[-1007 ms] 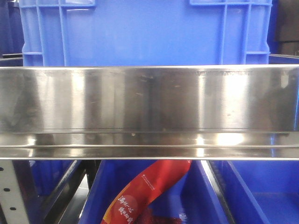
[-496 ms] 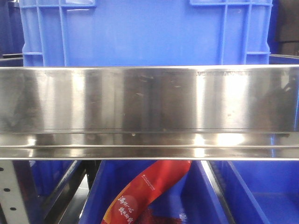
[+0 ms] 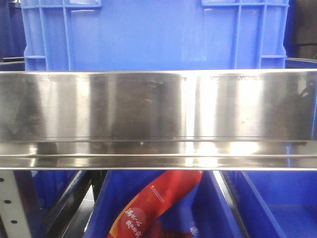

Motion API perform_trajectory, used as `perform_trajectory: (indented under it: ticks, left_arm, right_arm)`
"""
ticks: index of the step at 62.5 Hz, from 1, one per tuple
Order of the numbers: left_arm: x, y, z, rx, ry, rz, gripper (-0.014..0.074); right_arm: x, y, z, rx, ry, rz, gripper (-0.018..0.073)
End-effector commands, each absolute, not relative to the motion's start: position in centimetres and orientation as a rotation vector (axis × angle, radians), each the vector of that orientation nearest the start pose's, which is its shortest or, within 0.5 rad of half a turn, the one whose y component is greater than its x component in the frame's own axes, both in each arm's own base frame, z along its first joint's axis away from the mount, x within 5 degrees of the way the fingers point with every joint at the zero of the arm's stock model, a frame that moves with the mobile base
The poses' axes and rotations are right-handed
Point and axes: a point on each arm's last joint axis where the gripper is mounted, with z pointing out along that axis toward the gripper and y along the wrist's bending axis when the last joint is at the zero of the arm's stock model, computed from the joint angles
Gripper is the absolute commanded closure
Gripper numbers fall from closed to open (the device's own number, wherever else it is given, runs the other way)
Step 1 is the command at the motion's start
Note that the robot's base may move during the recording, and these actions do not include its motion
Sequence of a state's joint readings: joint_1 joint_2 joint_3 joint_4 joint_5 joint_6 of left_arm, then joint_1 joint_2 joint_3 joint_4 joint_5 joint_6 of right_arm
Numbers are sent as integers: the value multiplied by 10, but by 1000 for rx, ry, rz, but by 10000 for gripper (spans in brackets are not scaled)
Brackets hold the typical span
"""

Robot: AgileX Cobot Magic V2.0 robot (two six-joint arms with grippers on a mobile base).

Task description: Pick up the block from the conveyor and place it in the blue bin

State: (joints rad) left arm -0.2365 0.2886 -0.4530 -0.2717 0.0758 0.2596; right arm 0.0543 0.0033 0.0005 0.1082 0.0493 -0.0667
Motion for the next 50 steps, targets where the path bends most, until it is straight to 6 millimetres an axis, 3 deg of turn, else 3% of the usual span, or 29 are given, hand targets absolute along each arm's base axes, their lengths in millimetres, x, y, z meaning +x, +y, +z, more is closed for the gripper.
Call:
perform_trajectory:
  ticks: [1, 16, 33, 50]
  left_arm:
    - [67, -15, 324, 162, 1353, -177, 708]
    - [63, -7, 263, 82, 1394, -80, 708]
    - [58, -3, 215, 47, 1476, -35, 708]
    - [56, -3, 210, 49, 1519, -35, 708]
  right_arm:
    - [56, 3, 211, -16, 1509, 73, 721]
    - [56, 3, 211, -16, 1509, 73, 721]
    - [56, 3, 211, -16, 1509, 73, 721]
    - [56, 3, 211, -16, 1509, 73, 721]
